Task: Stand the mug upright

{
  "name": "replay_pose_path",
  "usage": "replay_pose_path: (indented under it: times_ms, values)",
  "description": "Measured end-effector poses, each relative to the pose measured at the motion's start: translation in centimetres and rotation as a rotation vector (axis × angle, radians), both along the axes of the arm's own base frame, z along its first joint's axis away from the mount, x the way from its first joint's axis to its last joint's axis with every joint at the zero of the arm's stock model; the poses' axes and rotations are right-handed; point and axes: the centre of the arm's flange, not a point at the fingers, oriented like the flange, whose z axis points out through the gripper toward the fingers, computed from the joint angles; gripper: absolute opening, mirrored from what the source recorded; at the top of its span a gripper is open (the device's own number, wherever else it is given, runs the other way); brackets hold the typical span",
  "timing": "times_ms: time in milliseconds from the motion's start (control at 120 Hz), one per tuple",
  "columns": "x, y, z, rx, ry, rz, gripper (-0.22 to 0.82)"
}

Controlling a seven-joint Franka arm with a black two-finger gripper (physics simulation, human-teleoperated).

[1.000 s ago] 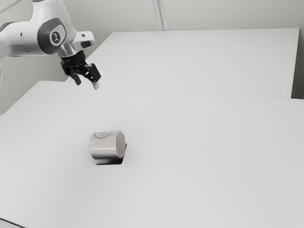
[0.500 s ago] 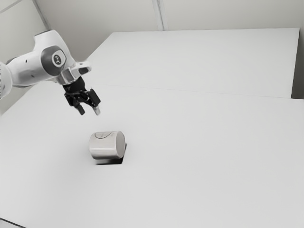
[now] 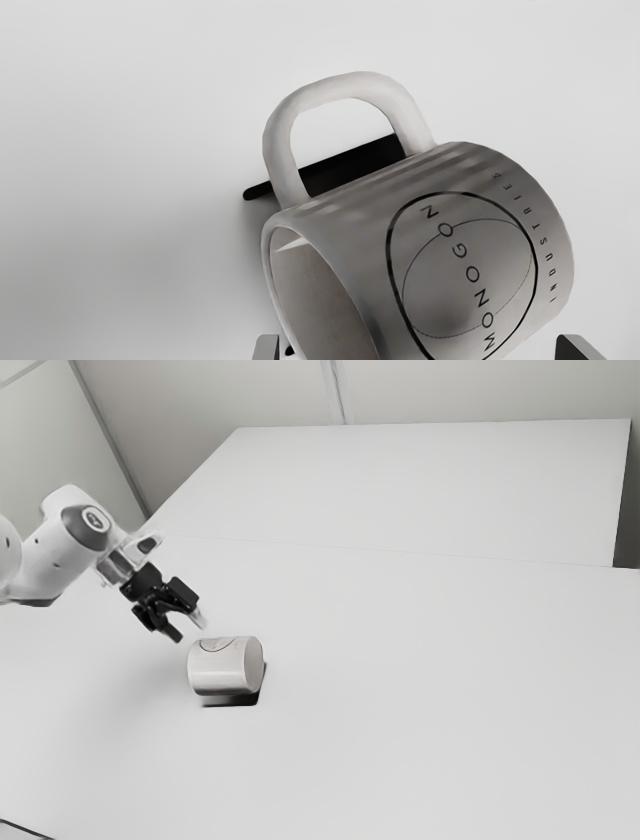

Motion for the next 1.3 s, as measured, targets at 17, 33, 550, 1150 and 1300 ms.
replay_pose_path:
  times_ms: [17,33,550,1150,1300]
  values:
    - [-0.1,0.2,-0.3,-0.013,0.0,0.006,0.6]
    - [-0.2,0.4,-0.5,-0.025,-0.001,0.013,0.6]
    - [-3.0,0.7,-6.6,-0.337,-0.013,0.1,0.6]
    - [-2.8,-0.7,-5.8,-0.481,-0.115,0.087,0.5]
    - [-2.7,-1.0,-5.6,-0.512,-0.138,0.083,0.29]
